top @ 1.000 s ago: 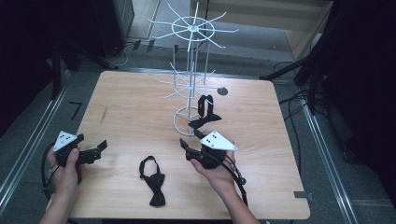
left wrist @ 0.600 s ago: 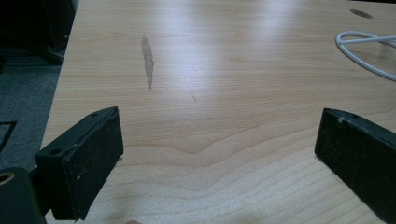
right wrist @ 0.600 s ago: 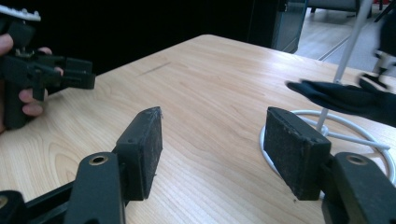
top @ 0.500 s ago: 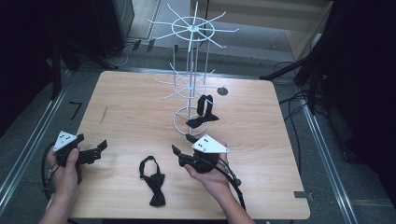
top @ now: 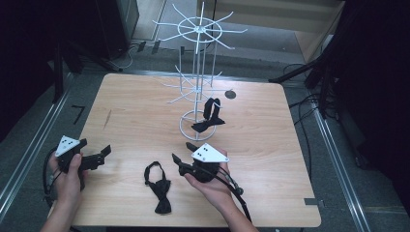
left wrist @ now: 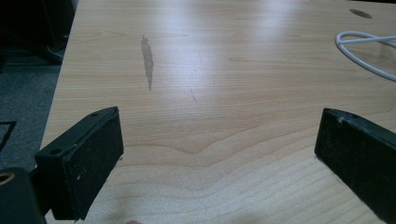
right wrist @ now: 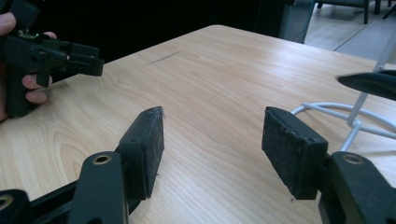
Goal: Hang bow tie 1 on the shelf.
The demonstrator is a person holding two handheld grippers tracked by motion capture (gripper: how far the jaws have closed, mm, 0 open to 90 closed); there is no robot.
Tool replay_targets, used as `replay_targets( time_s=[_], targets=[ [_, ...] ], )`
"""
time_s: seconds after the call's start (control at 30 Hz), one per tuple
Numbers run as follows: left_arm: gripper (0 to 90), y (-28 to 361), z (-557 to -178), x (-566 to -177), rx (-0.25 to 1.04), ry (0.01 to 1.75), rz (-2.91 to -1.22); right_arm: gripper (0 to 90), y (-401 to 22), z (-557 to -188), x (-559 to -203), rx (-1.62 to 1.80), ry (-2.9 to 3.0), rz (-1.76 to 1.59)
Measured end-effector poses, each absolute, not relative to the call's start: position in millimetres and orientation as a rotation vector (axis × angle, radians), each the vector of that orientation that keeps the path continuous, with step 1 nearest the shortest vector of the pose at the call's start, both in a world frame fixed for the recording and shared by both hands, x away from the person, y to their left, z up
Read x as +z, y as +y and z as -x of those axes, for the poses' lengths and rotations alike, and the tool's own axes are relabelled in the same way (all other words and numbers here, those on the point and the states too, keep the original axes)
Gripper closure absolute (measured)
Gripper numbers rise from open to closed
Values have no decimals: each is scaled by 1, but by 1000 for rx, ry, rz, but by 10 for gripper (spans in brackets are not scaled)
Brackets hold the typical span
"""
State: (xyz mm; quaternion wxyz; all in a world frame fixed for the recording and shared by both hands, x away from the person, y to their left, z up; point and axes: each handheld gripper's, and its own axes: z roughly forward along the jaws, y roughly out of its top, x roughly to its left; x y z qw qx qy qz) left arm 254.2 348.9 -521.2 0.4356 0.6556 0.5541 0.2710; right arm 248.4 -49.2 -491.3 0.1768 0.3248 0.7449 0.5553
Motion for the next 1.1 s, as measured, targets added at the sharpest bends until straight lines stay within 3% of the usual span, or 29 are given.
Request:
replay_targets(
  time_s=[0.17, 0.5, 1.1],
  targets=[
    [16, 349, -254, -521, 678, 1378, -1632, 354, -42, -245, -495, 1566, 2152, -933],
    [16, 348, -254, -521, 678, 1373, -1639, 354, -29, -241, -503, 1559, 2197, -923],
    [16, 348, -255, -521, 679, 1373, -1640, 521, -9, -236, -517, 1519, 2324, -931]
  ],
)
